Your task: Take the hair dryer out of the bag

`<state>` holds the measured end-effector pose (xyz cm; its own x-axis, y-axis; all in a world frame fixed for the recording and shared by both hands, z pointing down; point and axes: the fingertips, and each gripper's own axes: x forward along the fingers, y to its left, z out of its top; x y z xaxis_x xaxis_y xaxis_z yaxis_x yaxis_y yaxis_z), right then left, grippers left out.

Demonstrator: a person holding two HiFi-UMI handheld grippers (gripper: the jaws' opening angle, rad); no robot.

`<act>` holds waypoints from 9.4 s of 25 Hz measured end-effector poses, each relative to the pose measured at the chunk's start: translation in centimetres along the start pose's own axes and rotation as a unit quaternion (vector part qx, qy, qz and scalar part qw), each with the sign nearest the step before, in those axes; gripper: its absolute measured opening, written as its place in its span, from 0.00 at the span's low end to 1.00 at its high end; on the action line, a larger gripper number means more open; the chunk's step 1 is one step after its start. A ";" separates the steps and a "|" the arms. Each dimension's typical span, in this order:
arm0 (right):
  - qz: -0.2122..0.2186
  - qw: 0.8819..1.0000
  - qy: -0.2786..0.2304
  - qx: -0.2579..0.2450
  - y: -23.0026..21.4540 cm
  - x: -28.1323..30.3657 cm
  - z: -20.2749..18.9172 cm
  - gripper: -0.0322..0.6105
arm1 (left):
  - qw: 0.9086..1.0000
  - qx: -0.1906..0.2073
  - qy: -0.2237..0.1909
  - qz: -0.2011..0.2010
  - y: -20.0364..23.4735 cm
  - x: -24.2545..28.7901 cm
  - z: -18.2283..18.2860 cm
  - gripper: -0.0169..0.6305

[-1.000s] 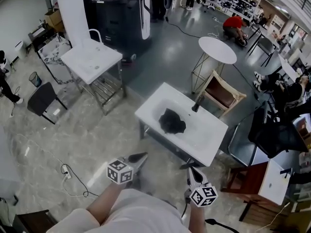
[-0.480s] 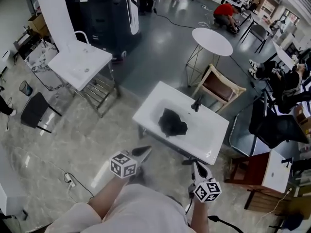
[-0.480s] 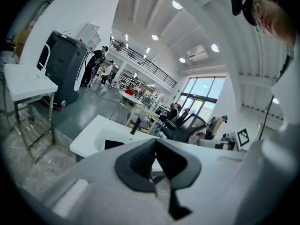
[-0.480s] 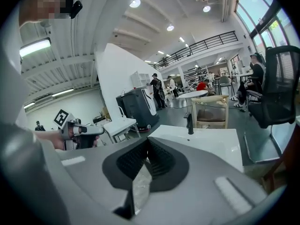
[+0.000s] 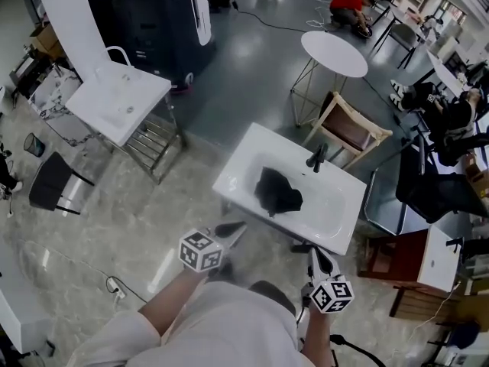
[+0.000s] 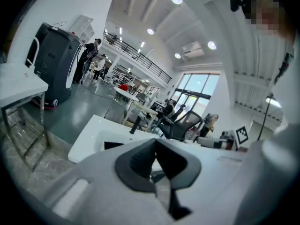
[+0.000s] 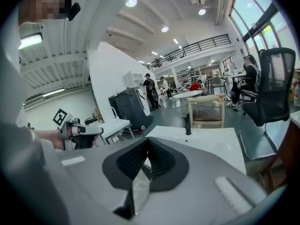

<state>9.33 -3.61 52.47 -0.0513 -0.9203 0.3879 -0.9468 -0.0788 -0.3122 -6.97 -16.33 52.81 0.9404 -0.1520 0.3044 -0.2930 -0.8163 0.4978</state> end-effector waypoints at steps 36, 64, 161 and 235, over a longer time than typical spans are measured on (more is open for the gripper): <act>0.163 0.978 0.117 -0.059 -11.7 16.6 2.9 0.06 | 0.990 -0.066 -0.010 0.124 5.5 13.2 1.9 0.02; 0.254 0.935 0.230 -0.088 -17.2 26.6 -4.8 0.12 | 0.962 -0.096 0.145 0.211 14.8 27.1 -9.0 0.17; 0.171 0.923 0.239 -0.249 -18.4 31.7 -6.0 0.12 | 0.955 -0.039 0.191 0.226 8.6 21.6 -7.2 0.35; -0.017 0.997 -0.070 -0.016 -10.3 1.2 8.8 0.06 | 0.995 -0.063 -0.073 -0.014 2.8 6.6 10.1 0.35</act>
<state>21.82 -7.23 48.56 0.0231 -0.9623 0.2710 -0.9572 -0.0995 -0.2718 0.14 -25.30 48.01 0.9609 -0.2163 0.1730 -0.2770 -0.7465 0.6050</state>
